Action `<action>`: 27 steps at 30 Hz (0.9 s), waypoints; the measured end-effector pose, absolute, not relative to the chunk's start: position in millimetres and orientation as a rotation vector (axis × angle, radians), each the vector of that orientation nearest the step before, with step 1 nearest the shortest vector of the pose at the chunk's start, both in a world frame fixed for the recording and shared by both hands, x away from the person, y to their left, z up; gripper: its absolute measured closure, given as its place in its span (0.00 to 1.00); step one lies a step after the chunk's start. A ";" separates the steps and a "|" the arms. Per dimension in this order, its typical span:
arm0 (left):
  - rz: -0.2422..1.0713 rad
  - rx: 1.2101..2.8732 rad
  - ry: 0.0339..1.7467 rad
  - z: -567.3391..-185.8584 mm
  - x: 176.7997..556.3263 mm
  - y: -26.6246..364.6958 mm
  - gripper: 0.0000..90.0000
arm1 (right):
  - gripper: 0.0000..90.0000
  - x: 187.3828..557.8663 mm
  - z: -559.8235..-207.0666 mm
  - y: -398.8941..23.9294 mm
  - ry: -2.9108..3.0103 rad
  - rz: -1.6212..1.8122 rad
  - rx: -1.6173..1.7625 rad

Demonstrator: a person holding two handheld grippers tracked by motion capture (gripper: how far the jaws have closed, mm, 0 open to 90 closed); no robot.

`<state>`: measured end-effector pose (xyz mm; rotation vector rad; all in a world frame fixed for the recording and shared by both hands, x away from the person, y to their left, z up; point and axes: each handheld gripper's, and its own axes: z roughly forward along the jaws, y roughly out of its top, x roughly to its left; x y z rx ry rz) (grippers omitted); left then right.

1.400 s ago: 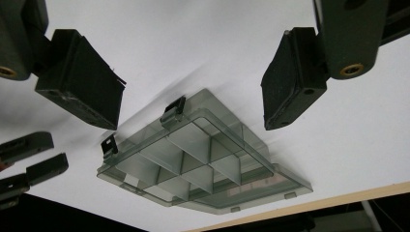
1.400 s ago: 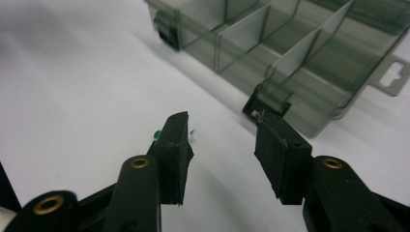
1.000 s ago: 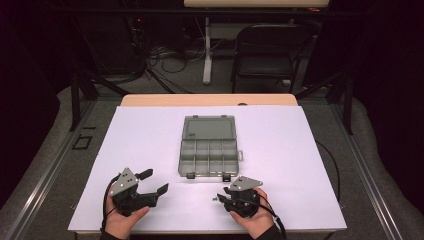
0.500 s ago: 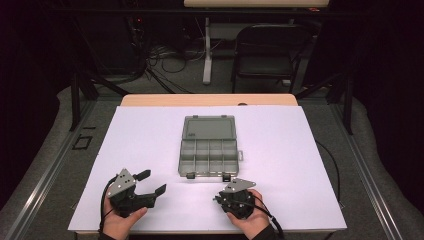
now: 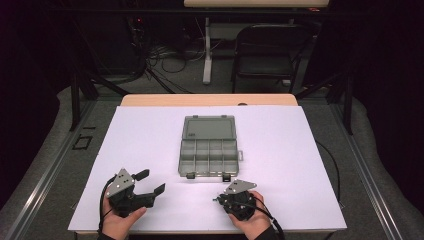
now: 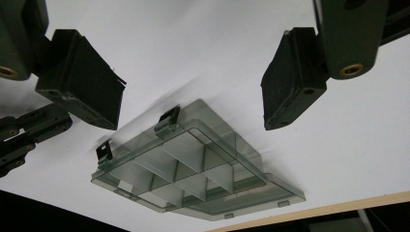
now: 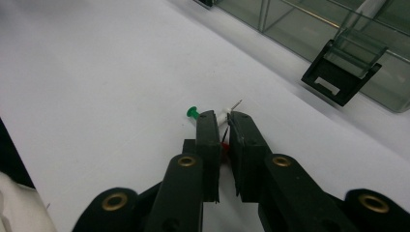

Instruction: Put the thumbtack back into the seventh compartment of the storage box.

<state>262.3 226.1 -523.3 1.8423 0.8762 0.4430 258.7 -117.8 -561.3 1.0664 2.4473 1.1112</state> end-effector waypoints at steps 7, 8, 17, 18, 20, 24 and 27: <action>0.447 1.840 0.884 -523.6 262.6 226.3 0.25 | 0.92 256.3 -556.8 -123.1 2.449 1.132 1.071; 0.447 1.840 0.883 -523.6 262.7 226.2 0.25 | 0.92 256.3 -556.8 -123.1 2.449 1.132 1.071; 0.451 1.831 0.889 -523.3 262.2 226.9 0.25 | 0.92 257.4 -550.9 -129.5 2.415 1.172 1.090; 0.450 1.831 0.888 -523.2 262.1 226.9 0.25 | 0.92 257.8 -548.9 -131.3 2.404 1.186 1.099; 0.452 1.830 0.887 -523.3 262.2 226.6 0.25 | 0.93 258.2 -547.5 -133.2 2.394 1.199 1.099; 0.450 1.833 0.882 -523.3 262.4 225.9 0.25 | 0.92 259.1 -543.5 -136.6 2.377 1.226 1.100; 0.449 1.830 0.882 -523.0 262.4 226.0 0.25 | 0.93 260.1 -539.0 -138.9 2.362 1.238 1.103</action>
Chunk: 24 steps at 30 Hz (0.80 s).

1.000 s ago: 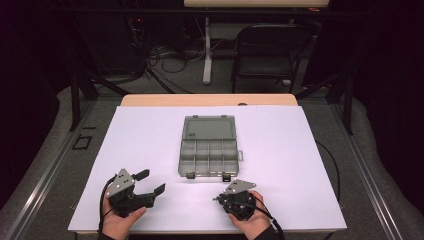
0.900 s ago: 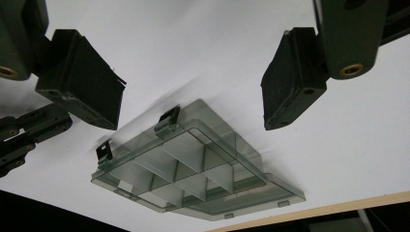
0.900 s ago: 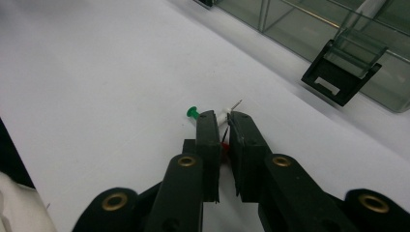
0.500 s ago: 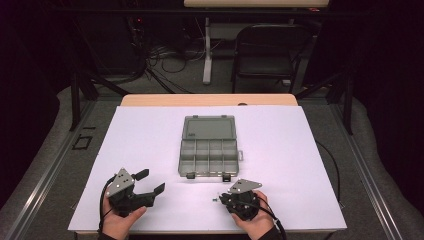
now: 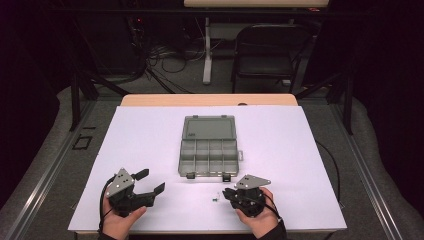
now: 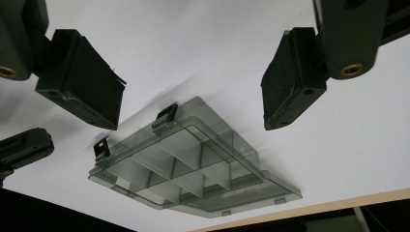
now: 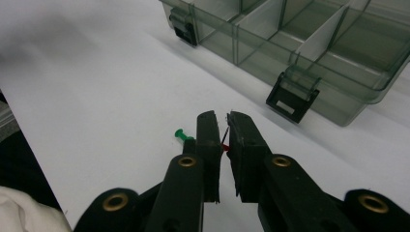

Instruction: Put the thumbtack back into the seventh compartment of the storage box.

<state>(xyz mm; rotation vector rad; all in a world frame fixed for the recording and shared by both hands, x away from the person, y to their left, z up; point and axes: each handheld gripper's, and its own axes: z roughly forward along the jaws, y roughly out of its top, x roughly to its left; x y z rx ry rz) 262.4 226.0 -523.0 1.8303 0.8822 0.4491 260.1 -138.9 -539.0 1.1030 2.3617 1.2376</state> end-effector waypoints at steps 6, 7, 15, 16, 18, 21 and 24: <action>0.455 1.831 0.883 -522.4 262.0 227.2 0.25 | 0.93 262.4 -530.0 -139.7 2.340 1.241 1.075; 0.458 1.829 0.887 -522.3 261.7 227.0 0.25 | 0.93 262.6 -529.0 -139.8 2.336 1.245 1.079; 0.458 1.829 0.885 -521.9 261.4 226.5 0.25 | 0.93 269.9 -511.9 -140.7 2.310 1.256 1.053; 0.458 1.829 0.885 -521.9 261.5 226.5 0.25 | 0.93 269.9 -511.9 -140.7 2.310 1.256 1.053; 0.459 1.828 0.885 -521.9 261.5 226.7 0.25 | 0.93 273.6 -505.3 -139.9 2.305 1.259 1.043; 0.457 1.825 0.884 -521.9 261.5 227.1 0.25 | 0.93 282.7 -491.9 -137.4 2.290 1.259 1.022; 0.460 1.822 0.886 -521.6 261.1 227.2 0.25 | 0.93 291.3 -483.9 -135.2 2.278 1.263 1.021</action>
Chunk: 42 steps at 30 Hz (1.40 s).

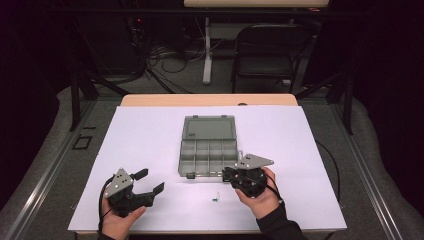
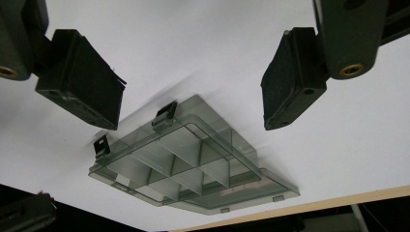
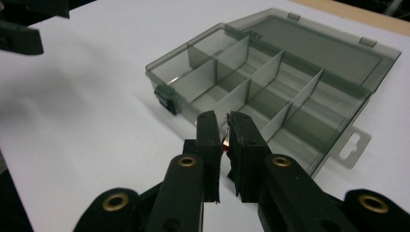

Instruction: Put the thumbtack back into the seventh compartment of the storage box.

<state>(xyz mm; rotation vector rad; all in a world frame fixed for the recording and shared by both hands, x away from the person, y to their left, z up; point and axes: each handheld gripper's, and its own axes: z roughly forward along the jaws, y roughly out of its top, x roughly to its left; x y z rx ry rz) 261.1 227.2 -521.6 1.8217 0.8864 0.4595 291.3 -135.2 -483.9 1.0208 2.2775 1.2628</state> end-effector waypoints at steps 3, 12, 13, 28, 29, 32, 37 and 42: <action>0.458 1.820 0.886 -521.6 261.2 227.3 0.25 | 0.93 297.9 -480.6 -133.2 2.277 1.253 1.022; 0.458 1.823 0.882 -521.5 261.4 227.5 0.25 | 0.93 329.9 -484.1 -123.4 2.298 1.202 1.082; 0.457 1.821 0.882 -521.5 261.4 227.6 0.25 | 0.93 335.7 -487.2 -121.4 2.300 1.190 1.092; 0.449 1.824 0.880 -522.1 262.4 227.7 0.25 | 0.92 360.4 -508.0 -107.9 2.336 1.145 1.152; 0.449 1.824 0.879 -522.1 262.4 227.9 0.25 | 0.92 361.3 -509.4 -107.1 2.339 1.142 1.158; 0.448 1.823 0.881 -522.4 262.7 228.0 0.25 | 0.92 363.1 -513.1 -105.0 2.342 1.124 1.159; 0.446 1.826 0.878 -522.4 263.0 227.8 0.25 | 0.92 364.4 -515.9 -103.7 2.346 1.089 1.144; 0.444 1.827 0.884 -522.7 263.2 227.7 0.25 | 0.81 363.9 -519.4 -101.1 2.347 1.069 1.139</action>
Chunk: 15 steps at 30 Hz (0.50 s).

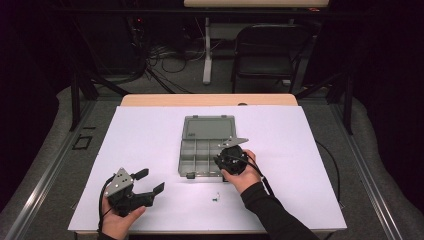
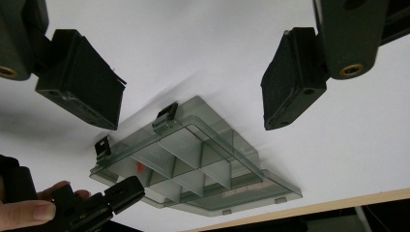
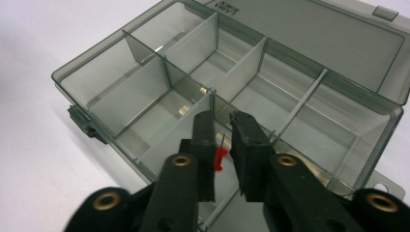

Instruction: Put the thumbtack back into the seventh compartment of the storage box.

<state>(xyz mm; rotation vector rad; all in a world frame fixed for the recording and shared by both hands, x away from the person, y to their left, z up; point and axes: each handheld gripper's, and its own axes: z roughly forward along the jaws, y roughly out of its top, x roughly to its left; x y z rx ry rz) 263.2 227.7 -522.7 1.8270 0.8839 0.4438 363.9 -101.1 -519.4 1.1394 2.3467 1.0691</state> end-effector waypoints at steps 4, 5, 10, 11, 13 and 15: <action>0.446 1.826 0.887 -522.6 263.1 228.4 0.25 | 0.70 361.6 -517.6 -100.8 2.333 1.058 1.117; 0.447 1.826 0.887 -522.4 263.0 228.6 0.25 | 0.63 358.5 -515.1 -101.8 2.320 1.068 1.104; 0.448 1.822 0.890 -522.4 262.9 229.2 0.25 | 0.52 344.4 -509.2 -108.0 2.304 1.112 1.083; 0.448 1.822 0.891 -522.4 263.0 229.1 0.25 | 0.52 344.4 -509.2 -108.0 2.304 1.112 1.083; 0.448 1.823 0.891 -522.4 263.0 228.9 0.25 | 0.49 338.3 -508.2 -110.6 2.304 1.130 1.079; 0.449 1.825 0.890 -522.4 262.9 228.6 0.25 | 0.46 330.8 -507.9 -113.3 2.298 1.145 1.077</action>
